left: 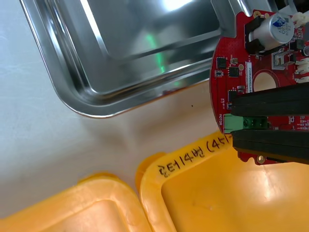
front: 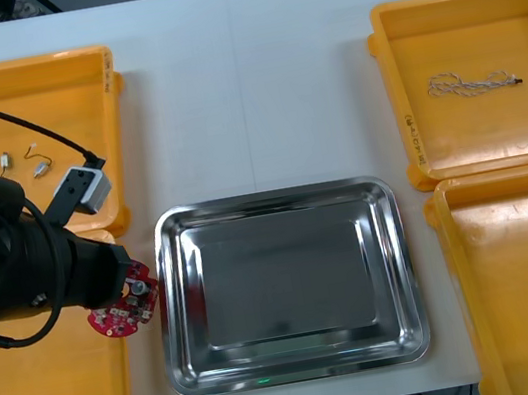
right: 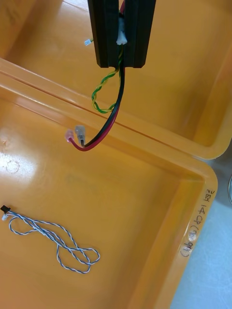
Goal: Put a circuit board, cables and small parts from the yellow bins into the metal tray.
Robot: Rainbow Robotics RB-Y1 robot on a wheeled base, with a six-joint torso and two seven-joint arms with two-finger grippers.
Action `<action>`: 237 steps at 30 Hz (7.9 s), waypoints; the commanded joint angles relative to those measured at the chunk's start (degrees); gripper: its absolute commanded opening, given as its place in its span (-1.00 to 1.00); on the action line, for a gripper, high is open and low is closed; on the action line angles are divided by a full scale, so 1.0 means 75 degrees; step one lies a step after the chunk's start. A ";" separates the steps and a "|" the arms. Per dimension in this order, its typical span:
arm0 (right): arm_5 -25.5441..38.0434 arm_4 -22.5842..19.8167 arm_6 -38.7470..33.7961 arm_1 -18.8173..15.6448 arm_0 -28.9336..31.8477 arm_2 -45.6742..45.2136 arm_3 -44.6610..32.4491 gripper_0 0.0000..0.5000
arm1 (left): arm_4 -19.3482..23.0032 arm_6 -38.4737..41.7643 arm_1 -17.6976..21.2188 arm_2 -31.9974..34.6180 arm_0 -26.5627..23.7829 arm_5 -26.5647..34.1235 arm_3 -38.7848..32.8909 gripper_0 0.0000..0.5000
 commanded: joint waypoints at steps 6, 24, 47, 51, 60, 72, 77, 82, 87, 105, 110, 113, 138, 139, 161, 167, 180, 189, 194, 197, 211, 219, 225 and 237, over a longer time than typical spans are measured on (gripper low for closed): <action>0.0031 -0.0130 0.0167 0.0027 -0.0206 0.0127 -0.0141 -1.00 | -0.0864 0.1260 -0.0654 -0.0873 -0.0348 0.0056 -0.0242 -1.00; 0.0031 -0.0188 0.0179 0.0027 -0.0206 0.0115 -0.0152 -1.00 | -0.1930 0.1799 -0.1380 -0.2291 -0.0395 0.0056 -0.0184 -1.00; 0.0031 -0.0224 0.0226 0.0039 -0.0206 0.0127 -0.0152 -1.00 | -0.2539 0.2174 -0.1919 -0.3228 -0.0395 -0.0208 0.0941 -1.00; 0.0031 -0.0235 0.0226 0.0027 -0.0206 0.0127 -0.0152 -1.00 | -0.2715 0.2209 -0.1966 -0.3404 -0.0395 -0.0407 0.1117 -1.00; 0.0031 -0.0259 0.0238 0.0039 -0.0206 0.0127 -0.0152 -1.00 | -0.2903 0.2221 -0.2025 -0.3615 -0.0395 -0.0630 0.1316 -1.00; 0.0031 -0.0306 0.0238 0.0039 -0.0206 0.0127 -0.0152 -1.00 | -0.3008 0.2209 -0.2013 -0.3802 -0.0395 -0.0736 0.1410 -1.00; 0.0031 -0.0306 0.0238 0.0039 -0.0206 0.0127 -0.0152 -1.00 | -0.3020 0.2197 -0.2013 -0.3802 -0.0395 -0.0736 0.1433 -1.00; 0.0031 -0.0282 0.0238 0.0039 -0.0206 0.0127 -0.0152 -1.00 | -0.3032 0.2197 -0.2013 -0.3802 -0.0384 -0.0747 0.1433 -0.99; 0.0031 -0.0282 0.0238 0.0039 -0.0206 0.0127 -0.0152 -1.00 | -0.3032 0.2221 -0.2001 -0.3802 -0.0384 -0.0841 0.1433 0.28; 0.0031 -0.0341 0.0238 0.0039 -0.0206 0.0127 -0.0152 -1.00 | -0.3032 0.2326 -0.1954 -0.3802 -0.0372 -0.0970 0.1433 1.00; 0.0031 -0.0341 0.0238 0.0039 -0.0206 0.0127 -0.0152 -1.00 | -0.3008 0.2350 -0.1954 -0.3802 -0.0372 -0.1052 0.1433 1.00; 0.0031 -0.0352 0.0238 0.0039 -0.0206 0.0127 -0.0152 -1.00 | -0.2996 0.2350 -0.1919 -0.3802 -0.0372 -0.1157 0.1433 1.00; 0.0031 -0.0751 0.0062 0.0074 -0.0757 0.2740 -0.1301 -1.00 | -0.0852 0.2127 -0.0712 -0.1916 -0.1216 -0.0618 0.0883 1.00; 0.0025 -0.0774 0.0062 0.0086 -0.0768 0.2822 -0.1313 -1.00 | -0.0770 0.2127 -0.0677 -0.1857 -0.1239 -0.0607 0.0883 1.00; 0.0031 0.0960 0.0050 0.1632 -0.1765 0.6490 -0.1547 -1.00 | 0.0390 0.2022 0.0928 -0.0298 -0.1673 -0.0525 0.0976 1.00; 0.0031 0.1651 0.0097 0.1597 -0.1776 0.7451 -0.1500 -1.00 | 0.0824 0.1834 0.1327 -0.0111 -0.1895 -0.0525 0.1363 1.00; -0.0292 0.2659 0.0941 0.1632 -0.1776 0.8611 -0.1043 -1.00 | 0.1562 0.0697 0.1983 0.0276 -0.2411 -0.0712 0.2945 1.00; -0.0479 0.2648 0.1773 0.1656 -0.1765 0.8635 -0.0281 -1.00 | 0.1562 -0.0369 0.2124 0.0639 -0.2551 -0.1005 0.4105 1.00; -0.0514 0.2940 0.1808 0.1679 -0.1776 0.8834 -0.0164 -1.00 | 0.1539 -0.0908 0.2182 0.0756 -0.2657 -0.1122 0.4609 1.00; -0.0620 0.2929 0.1843 0.1679 -0.1776 0.8892 0.0023 -1.00 | 0.1480 -0.1224 0.2253 0.0768 -0.2751 -0.1169 0.4891 1.00; -0.0901 0.3503 0.1831 0.1691 -0.1753 0.9736 0.0433 -1.00 | 0.1328 -0.2502 0.2557 0.0756 -0.3278 -0.1685 0.6414 1.00; -0.1381 0.3726 0.1773 0.1691 -0.1706 0.9982 0.0680 -1.00 | 0.1117 -0.3334 0.2557 0.0756 -0.3653 -0.2060 0.7410 1.00; -0.1463 0.3925 0.1761 0.1656 -0.1706 1.0111 0.0773 -1.00 | 0.1035 -0.3592 0.2546 0.0745 -0.3841 -0.2564 0.8066 1.00; -0.1428 0.4230 0.1609 0.1621 -0.1706 1.0099 0.0773 0.65 | 0.0906 -0.3685 0.2534 0.0124 -0.3852 -0.3958 0.8734 1.00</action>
